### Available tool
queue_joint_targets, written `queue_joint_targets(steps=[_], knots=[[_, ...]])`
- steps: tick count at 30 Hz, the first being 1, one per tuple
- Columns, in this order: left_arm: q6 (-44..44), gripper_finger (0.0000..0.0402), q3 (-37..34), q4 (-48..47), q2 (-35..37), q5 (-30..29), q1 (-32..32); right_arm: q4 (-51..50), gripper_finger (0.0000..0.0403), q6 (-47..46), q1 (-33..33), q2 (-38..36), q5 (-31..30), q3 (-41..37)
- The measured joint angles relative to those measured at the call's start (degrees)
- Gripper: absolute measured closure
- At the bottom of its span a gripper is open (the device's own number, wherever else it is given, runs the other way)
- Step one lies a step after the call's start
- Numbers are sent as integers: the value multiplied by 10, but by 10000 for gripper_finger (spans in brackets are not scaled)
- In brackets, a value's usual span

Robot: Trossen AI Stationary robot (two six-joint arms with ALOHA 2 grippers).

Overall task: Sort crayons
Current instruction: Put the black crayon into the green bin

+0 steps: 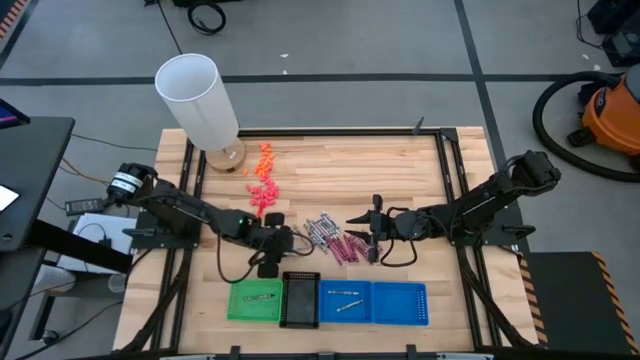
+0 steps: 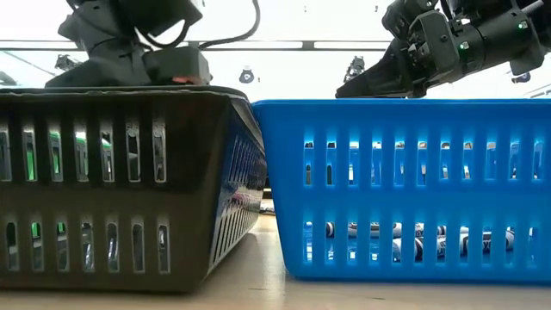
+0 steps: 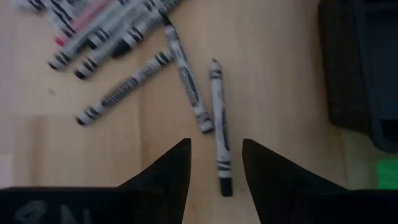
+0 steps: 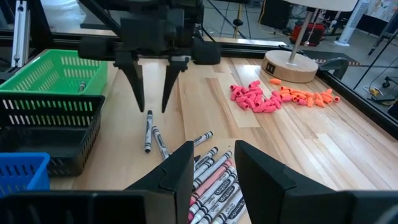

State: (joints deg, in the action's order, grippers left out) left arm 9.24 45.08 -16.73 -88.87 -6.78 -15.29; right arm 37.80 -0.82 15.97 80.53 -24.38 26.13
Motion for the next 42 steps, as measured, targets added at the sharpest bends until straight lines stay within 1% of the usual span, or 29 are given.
queue_joint_targets(steps=[4,9,14,18,21,26,34,37,42], knots=[[18,247,-6,8,0,4,-7,0,276,0,0,0,0,0],[36,247,-6,14,-20,4,-24,1,276,0,0,0,0,0],[48,247,-6,18,-48,-22,-30,0,276,-2,0,0,0,0],[61,250,-4,21,-58,-23,-29,3,276,-2,0,0,0,0],[66,268,-4,18,-58,-16,-28,3,276,-4,0,0,0,0],[75,312,-1,16,-58,-15,-28,3,276,-4,0,0,0,0],[78,379,0,8,-58,-24,-26,4,276,-5,0,0,0,0],[78,386,7,-6,-57,-25,-25,4,276,-5,0,0,0,0],[60,385,46,-108,-47,-31,-25,6,276,-5,0,0,1,0]])
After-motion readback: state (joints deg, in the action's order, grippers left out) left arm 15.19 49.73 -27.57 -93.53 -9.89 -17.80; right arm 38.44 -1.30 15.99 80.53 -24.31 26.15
